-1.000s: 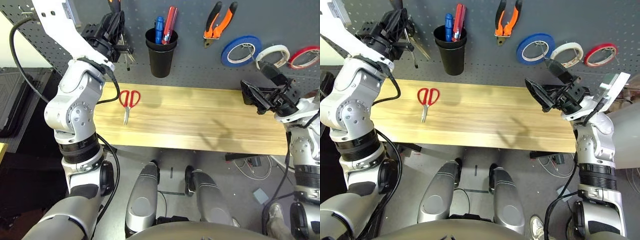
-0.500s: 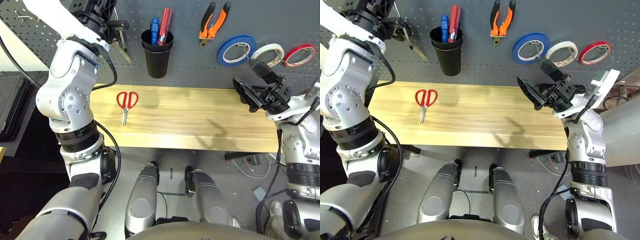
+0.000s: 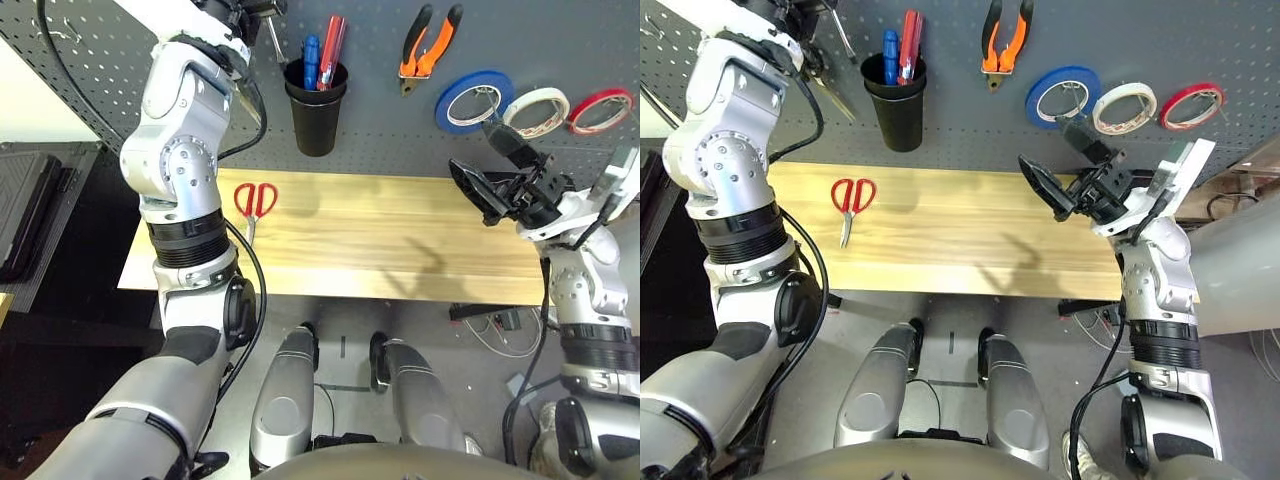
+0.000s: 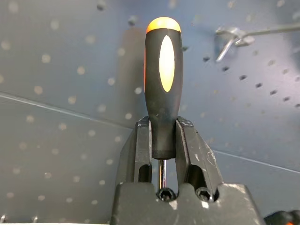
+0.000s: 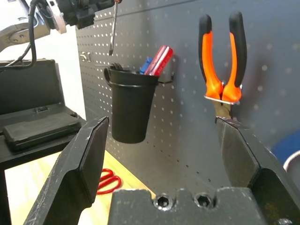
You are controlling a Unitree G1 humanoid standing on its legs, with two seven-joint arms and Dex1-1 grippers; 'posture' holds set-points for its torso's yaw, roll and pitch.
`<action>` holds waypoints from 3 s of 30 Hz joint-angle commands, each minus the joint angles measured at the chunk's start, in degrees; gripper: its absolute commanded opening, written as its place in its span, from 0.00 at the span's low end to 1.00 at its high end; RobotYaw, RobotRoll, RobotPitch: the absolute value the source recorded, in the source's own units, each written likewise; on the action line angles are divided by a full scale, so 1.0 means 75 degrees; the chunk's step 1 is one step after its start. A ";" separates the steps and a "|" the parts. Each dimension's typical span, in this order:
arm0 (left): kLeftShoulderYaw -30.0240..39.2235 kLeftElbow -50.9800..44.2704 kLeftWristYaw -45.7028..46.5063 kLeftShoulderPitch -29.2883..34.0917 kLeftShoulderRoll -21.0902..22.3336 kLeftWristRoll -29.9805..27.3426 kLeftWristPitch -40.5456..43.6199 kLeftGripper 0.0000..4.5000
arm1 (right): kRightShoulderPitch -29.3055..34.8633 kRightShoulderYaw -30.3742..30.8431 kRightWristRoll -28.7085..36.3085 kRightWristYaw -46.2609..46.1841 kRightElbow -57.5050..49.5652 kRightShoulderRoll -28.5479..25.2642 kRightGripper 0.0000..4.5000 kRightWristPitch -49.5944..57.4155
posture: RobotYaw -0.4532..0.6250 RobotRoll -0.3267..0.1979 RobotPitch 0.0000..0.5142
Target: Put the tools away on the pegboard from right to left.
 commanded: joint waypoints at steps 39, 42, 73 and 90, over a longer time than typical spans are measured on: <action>-0.0685 -0.1592 -0.0648 0.0999 0.0684 0.0607 0.0823 0.99 | -0.0088 0.0489 -0.0470 0.0400 0.0924 0.0184 1.00 -0.0610 | 0.66 0.62 0.43; -0.0518 -0.2783 -0.0467 0.1450 0.0934 0.0260 0.1830 0.99 | 0.0014 0.0586 -0.0513 0.0450 0.0874 0.0139 1.00 -0.0491 | 0.67 0.62 0.43; -0.1342 -0.2295 -0.0164 0.5933 0.1032 0.1696 0.2215 0.99 | -0.0017 0.2943 -0.3896 -0.1839 0.1923 0.0389 1.00 0.1170 | 0.71 0.62 0.54; -0.0949 0.3230 0.0324 0.3849 0.0888 0.2784 -0.0284 0.99 | -0.0554 0.3389 -0.4759 -0.2845 0.2845 0.1316 1.00 0.1346 | 0.68 0.62 0.63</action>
